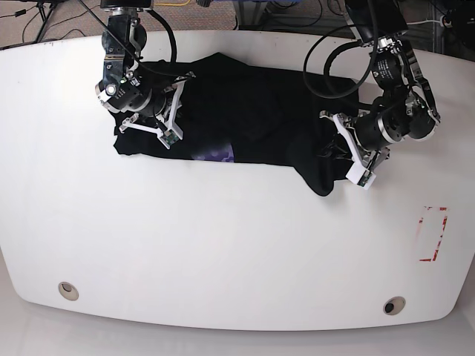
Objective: Layout the t-shirt on the table in an organized manner, then fold the t-shirt properly
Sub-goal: 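Lift the shirt end with the left gripper and fold it toward the right gripper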
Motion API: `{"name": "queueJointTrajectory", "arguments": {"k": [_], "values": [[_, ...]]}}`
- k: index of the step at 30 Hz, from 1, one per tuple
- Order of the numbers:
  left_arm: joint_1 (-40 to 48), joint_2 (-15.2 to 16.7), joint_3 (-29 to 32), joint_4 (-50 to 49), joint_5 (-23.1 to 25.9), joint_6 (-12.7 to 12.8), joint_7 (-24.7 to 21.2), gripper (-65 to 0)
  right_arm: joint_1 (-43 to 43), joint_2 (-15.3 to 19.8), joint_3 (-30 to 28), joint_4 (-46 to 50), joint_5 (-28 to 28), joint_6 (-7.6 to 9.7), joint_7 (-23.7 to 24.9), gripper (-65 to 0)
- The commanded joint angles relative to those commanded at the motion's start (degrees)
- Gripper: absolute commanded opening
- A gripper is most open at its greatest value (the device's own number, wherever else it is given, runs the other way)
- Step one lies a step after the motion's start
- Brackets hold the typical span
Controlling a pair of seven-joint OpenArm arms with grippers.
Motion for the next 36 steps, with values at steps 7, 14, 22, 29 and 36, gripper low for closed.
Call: {"name": "queueJointTrajectory", "arguments": {"k": [7, 14, 22, 29, 36], "values": [[-0.18, 0.88, 2.81, -0.09, 0.0, 0.0, 0.0, -61.1, 0.09, 0.0, 0.0, 0.0, 0.0, 0.0, 0.0, -57.7], [0.09, 0.88, 6.24, -0.09, 0.0, 0.0, 0.0, -60.8, 0.18, -0.09, 0.0, 0.0, 0.09, 0.0, 0.0, -57.7], [0.26, 0.88, 9.67, -0.09, 0.0, 0.0, 0.09, -60.7, 0.26, -0.09, -0.09, 0.0, 0.09, 0.0, 0.0, -57.7], [0.26, 0.53, 12.57, -0.09, -0.09, 0.0, 1.41, -49.7, 0.26, -0.09, -0.09, 0.0, 0.09, 0.0, 0.0, -57.7], [-0.18, 0.53, 16.35, 0.26, -0.44, 0.0, 2.59, -34.0, 0.26, -0.09, -0.09, 0.0, 0.09, 0.0, 0.0, -57.7]]}}
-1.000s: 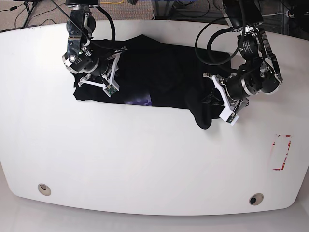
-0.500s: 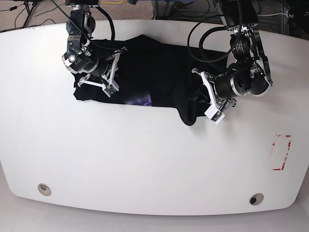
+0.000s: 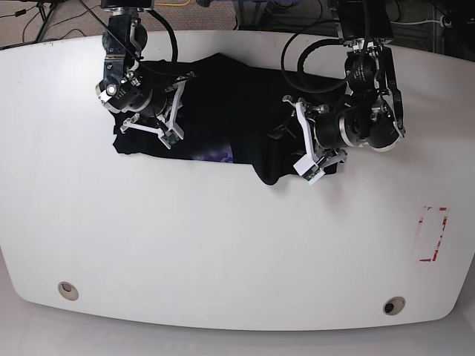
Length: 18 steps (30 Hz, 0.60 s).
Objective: Layout the t-shirt on the table in an organized manner, then fold the t-shirt properly
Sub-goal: 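Lift the shirt end with the left gripper and fold it toward the right gripper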
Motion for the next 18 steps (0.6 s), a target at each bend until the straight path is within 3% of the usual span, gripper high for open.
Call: {"name": "queueJointTrajectory", "arguments": {"k": [5, 8, 11, 18], "values": [[-0.35, -0.26, 3.96, 0.18, -4.22, 0.0, 0.0, -33.8, 0.0, 0.0, 0.0, 0.0, 0.0, 0.0, 0.0, -57.7], [-0.7, -2.11, 5.36, 0.18, -6.86, 0.0, 0.0, -33.8, 0.0, 0.0, 0.0, 0.0, 0.0, 0.0, -0.09, -57.7], [-0.97, -3.52, 5.19, 0.18, -6.24, 0.0, 0.0, -33.8, 0.0, 0.0, 0.0, 0.0, 0.0, 0.0, -0.09, -57.7], [-2.46, -6.15, -3.25, -0.18, -2.99, 0.0, 0.0, -33.8, 0.0, 0.0, 0.0, 0.0, 0.0, 0.0, -0.09, -57.7]]}}
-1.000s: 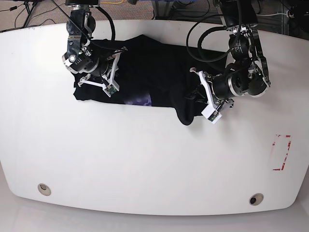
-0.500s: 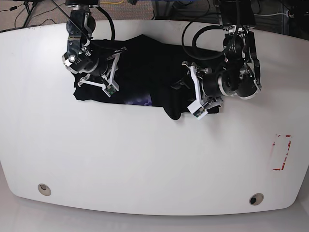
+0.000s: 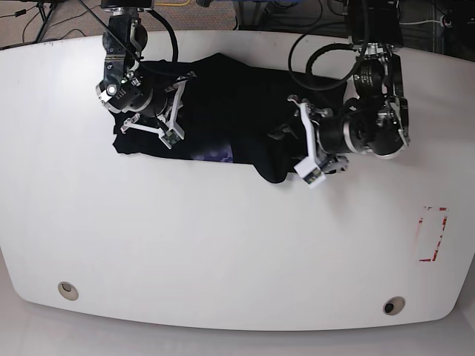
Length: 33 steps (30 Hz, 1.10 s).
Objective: Layout the t-shirt on the table in an organized manner, then fold the t-shirt properly
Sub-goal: 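Lift the shirt end with the left gripper and fold it toward the right gripper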
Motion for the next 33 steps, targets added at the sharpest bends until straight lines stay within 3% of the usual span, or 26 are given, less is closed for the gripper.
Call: {"name": "queueJointTrajectory", "arguments": {"k": [4, 19, 26, 33], "values": [[-0.53, -0.88, -4.31, -0.26, 2.81, 0.0, 0.0, -33.9, 0.0, 0.0, 0.0, 0.0, 0.0, 0.0, 0.0, -57.7], [-4.84, 0.09, -1.14, -15.38, 9.85, 0.0, -1.54, -33.9, -0.26, -1.14, 0.0, 0.0, -0.09, 0.0, 0.0, -57.7], [-5.98, 0.35, 5.71, -17.32, 9.49, 0.0, -1.54, -33.9, -0.35, -1.23, 0.0, 0.0, -0.09, 0.0, 0.0, -57.7], [-6.07, 0.44, 20.13, -17.32, 9.41, 0.0, -1.36, -33.9, -0.18, -1.23, 0.0, 0.0, -0.09, 0.0, 0.0, -57.7]]}}
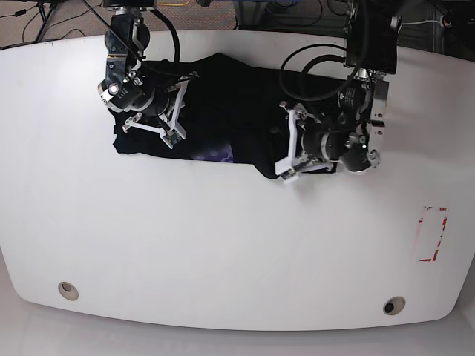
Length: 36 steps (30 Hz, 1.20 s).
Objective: Layout the t-shirt on the table in an organized manner, then fold the t-shirt properly
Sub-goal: 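Lift the shirt end with the left gripper and fold it toward the right gripper, then release the shirt with both grippers and pull them apart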
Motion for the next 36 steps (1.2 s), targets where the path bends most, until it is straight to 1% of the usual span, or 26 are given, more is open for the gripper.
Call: {"name": "queueJointTrajectory", "arguments": {"k": [2, 7, 10, 13, 19, 22, 27, 31, 35, 36], "values": [[0.0, 0.0, 3.16, 0.7, -0.18, 0.0, 0.09, -33.9, 0.09, 0.0, 0.0, 0.0, 0.0, 0.0, 0.0, -57.7], [0.09, -0.26, 10.46, 5.89, -2.99, 0.0, 0.09, -33.9, 0.18, 0.0, 0.0, 0.0, 0.0, 0.0, 0.0, -57.7], [0.09, -0.35, 12.84, 8.26, -3.52, 0.0, 1.32, -33.9, 0.18, 0.0, 0.0, 0.0, 0.0, 0.0, 0.0, -57.7], [0.09, -0.26, 13.71, 10.2, -3.6, 0.0, 1.36, -33.9, 0.09, 0.0, 0.0, 0.0, 0.0, 0.0, 0.0, -57.7], [0.0, -0.35, 13.1, 13.89, -3.43, 0.0, 1.36, -33.9, -0.09, 0.0, 0.0, 0.0, 0.0, 0.0, 0.0, -57.7], [0.0, -0.35, 11.6, 14.77, -3.34, 0.0, 1.36, -33.9, -0.09, 0.0, 0.0, 0.0, 0.0, 0.0, 0.0, -57.7], [0.0, -0.53, 8.79, 14.42, -3.08, 0.0, -0.97, -33.9, 0.0, 0.0, 0.0, 0.0, 0.0, 0.0, 0.0, -57.7], [0.44, -2.2, 6.77, 14.77, -1.32, 0.0, -1.41, -33.9, 0.09, 0.0, 0.0, 0.0, 0.0, 0.0, -0.09, -57.7], [1.49, -4.84, 4.04, 14.77, -0.62, 0.0, -1.85, -34.3, 0.18, 0.0, 0.0, 0.0, 0.0, 0.0, -0.09, -57.7], [2.37, -5.63, 2.99, 14.86, -0.7, 0.0, -2.46, -35.4, 0.18, 0.0, 0.0, 0.0, 0.0, 0.0, -0.09, -57.7]]}}
